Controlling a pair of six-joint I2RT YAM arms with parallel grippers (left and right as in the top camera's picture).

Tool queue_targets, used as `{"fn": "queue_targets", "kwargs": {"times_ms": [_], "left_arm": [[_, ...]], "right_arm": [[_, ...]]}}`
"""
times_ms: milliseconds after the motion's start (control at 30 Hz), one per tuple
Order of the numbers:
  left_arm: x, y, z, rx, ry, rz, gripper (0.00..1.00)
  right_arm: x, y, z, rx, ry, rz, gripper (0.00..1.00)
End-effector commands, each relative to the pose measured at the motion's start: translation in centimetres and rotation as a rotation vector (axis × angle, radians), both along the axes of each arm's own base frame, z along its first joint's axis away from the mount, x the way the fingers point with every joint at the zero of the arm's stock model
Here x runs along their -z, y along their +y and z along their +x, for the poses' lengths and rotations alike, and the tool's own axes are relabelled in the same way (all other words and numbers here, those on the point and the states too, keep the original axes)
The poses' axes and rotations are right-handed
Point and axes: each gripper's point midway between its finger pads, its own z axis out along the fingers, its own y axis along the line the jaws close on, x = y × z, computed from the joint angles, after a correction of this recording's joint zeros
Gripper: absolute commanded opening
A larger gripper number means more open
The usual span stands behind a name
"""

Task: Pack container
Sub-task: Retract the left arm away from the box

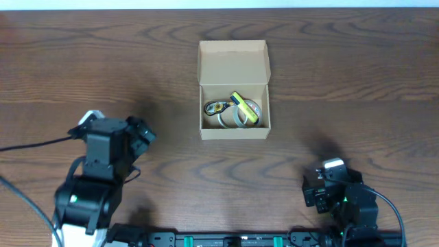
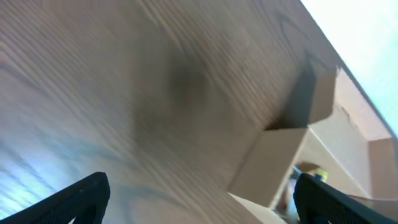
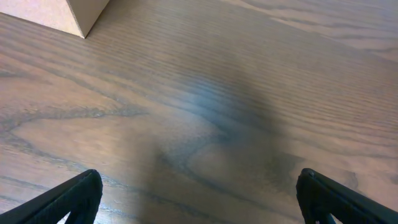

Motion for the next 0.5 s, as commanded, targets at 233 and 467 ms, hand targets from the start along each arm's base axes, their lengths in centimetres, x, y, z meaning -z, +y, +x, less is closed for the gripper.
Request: {"fn": "queue_targets", "kwargs": {"times_ms": [233,467], "left_arm": [[-1.3,5.2,-0.5,0.051,0.031,0.462,0.95],[-1.3,5.4,-0.6,0.041,0.033,0.474,0.95]], "right_arm": [[0.2,0.0,0.0,-0.005,0.002,-0.006,0.99],[0.2,0.0,0.0,-0.005,0.002,-0.006,0.99]]}}
